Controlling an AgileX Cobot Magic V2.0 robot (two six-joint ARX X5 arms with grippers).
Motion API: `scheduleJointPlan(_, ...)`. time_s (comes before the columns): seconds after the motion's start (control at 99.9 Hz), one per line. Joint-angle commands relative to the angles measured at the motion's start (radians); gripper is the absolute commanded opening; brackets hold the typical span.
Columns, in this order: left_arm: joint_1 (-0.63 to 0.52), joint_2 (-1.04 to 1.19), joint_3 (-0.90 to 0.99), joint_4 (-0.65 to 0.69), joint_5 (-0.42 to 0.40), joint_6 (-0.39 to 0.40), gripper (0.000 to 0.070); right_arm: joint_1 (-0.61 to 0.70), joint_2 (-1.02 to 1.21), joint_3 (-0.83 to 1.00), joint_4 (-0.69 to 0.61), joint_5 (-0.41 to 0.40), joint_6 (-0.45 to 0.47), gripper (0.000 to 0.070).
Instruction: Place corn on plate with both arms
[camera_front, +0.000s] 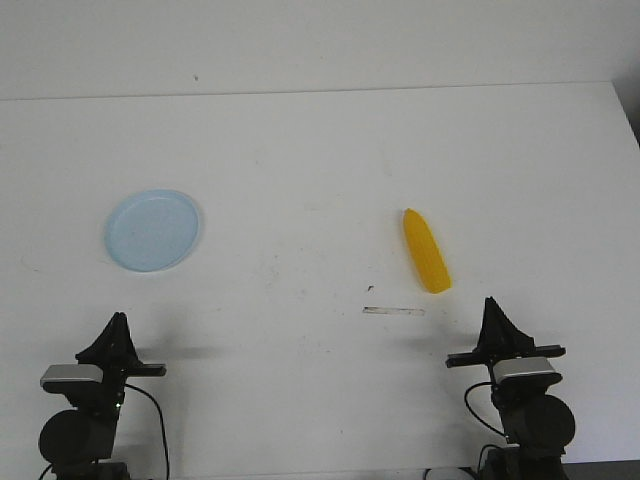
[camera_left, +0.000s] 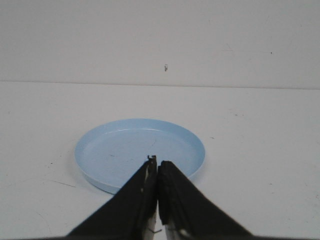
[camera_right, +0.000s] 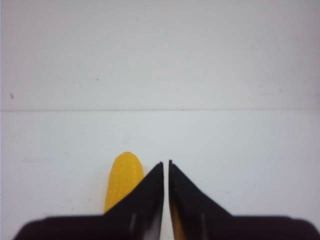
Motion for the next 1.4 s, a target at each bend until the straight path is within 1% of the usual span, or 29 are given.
scheduleJointPlan(0.0, -0.001, -0.002, -0.021, 0.012, 0.002, -0.001, 0.0003, 0.002, 0.0, -0.002, 0.01, 0.0, 0.006, 0.0015)
scheduleJointPlan(0.561, -0.001, -0.002, -0.021, 0.013, 0.002, -0.004, 0.0003, 0.002, 0.0, -0.002, 0.01, 0.0, 0.006, 0.0015)
scheduleJointPlan(0.641, 0.0, -0.002, -0.021, 0.036, -0.009, 0.019, 0.0003, 0.002, 0.0, -0.002, 0.01, 0.0, 0.006, 0.0015)
scheduleJointPlan(0.821, 0.0, -0.001, -0.018, 0.127, -0.016, -0.075, 0.0002, 0.002, 0.0, -0.002, 0.01, 0.0, 0.006, 0.0015)
scheduleJointPlan(0.891, 0.0, 0.0, -0.006, 0.137, -0.032, -0.084, 0.0002, 0.002, 0.0, -0.002, 0.01, 0.0, 0.006, 0.0015)
scheduleJointPlan(0.991, 0.0, 0.0, 0.035, 0.136, -0.034, -0.084, 0.0002, 0.002, 0.0, -0.002, 0.01, 0.0, 0.006, 0.0015)
scheduleJointPlan(1.131, 0.0, 0.019, 0.14, 0.129, -0.034, -0.085, 0.0002, 0.002, 0.0, -0.002, 0.01, 0.0, 0.006, 0.0015)
scheduleJointPlan(1.261, 0.0, 0.082, 0.261, 0.055, -0.034, -0.084, 0.0002, 0.002, 0.0, -0.002, 0.01, 0.0, 0.006, 0.0015)
scheduleJointPlan(1.391, 0.0, 0.192, 0.383, -0.034, -0.034, -0.084, 0.0001, 0.002, 0.0, -0.002, 0.01, 0.0, 0.006, 0.0015)
